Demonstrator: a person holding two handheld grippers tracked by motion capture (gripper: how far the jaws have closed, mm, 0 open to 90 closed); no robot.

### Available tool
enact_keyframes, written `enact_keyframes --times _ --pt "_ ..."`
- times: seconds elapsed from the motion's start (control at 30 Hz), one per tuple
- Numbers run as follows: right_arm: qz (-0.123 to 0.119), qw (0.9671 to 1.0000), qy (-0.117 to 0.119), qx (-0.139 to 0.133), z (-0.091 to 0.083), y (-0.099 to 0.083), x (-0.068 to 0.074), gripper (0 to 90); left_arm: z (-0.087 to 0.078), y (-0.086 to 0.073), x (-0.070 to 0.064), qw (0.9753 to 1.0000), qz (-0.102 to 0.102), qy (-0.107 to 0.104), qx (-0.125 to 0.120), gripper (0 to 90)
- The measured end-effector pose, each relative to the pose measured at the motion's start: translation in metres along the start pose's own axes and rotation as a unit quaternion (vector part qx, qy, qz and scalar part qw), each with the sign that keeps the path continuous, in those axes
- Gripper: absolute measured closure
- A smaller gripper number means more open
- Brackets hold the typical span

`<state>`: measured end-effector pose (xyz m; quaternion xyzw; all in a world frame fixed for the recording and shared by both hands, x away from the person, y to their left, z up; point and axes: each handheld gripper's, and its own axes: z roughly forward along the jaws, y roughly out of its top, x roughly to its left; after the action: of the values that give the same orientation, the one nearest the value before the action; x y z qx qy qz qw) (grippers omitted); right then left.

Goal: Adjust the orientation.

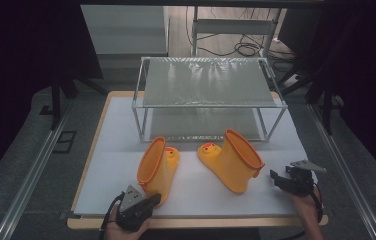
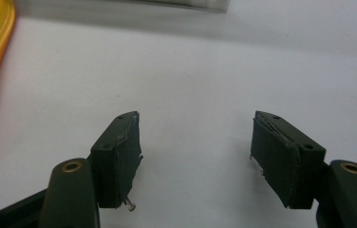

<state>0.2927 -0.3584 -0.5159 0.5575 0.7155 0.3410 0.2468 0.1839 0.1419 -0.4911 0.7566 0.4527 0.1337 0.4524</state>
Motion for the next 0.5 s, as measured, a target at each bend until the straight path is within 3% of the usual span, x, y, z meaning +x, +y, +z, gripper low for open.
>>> enact_keyframes --times 0.17,0.3,0.4,0.5 --pt "0.001 1.0000 -0.002 0.000 0.000 0.000 -0.001 34.0 -0.007 -0.001 0.015 0.9998 -0.015 0.013 -0.001 90.0" --pt "0.001 1.0000 -0.001 0.001 0.000 0.000 0.000 34.2 -0.011 -0.002 0.023 0.9996 -0.028 0.006 -0.003 88.6" --pt "0.000 1.0000 0.001 0.001 0.001 0.000 0.000 34.5 -0.012 -0.004 0.022 0.9997 -0.017 -0.015 -0.001 80.4" --pt "0.000 1.0000 0.002 -0.002 -0.001 0.000 0.000 35.2 -0.020 -0.010 0.026 0.9997 -0.009 -0.022 0.007 70.1"
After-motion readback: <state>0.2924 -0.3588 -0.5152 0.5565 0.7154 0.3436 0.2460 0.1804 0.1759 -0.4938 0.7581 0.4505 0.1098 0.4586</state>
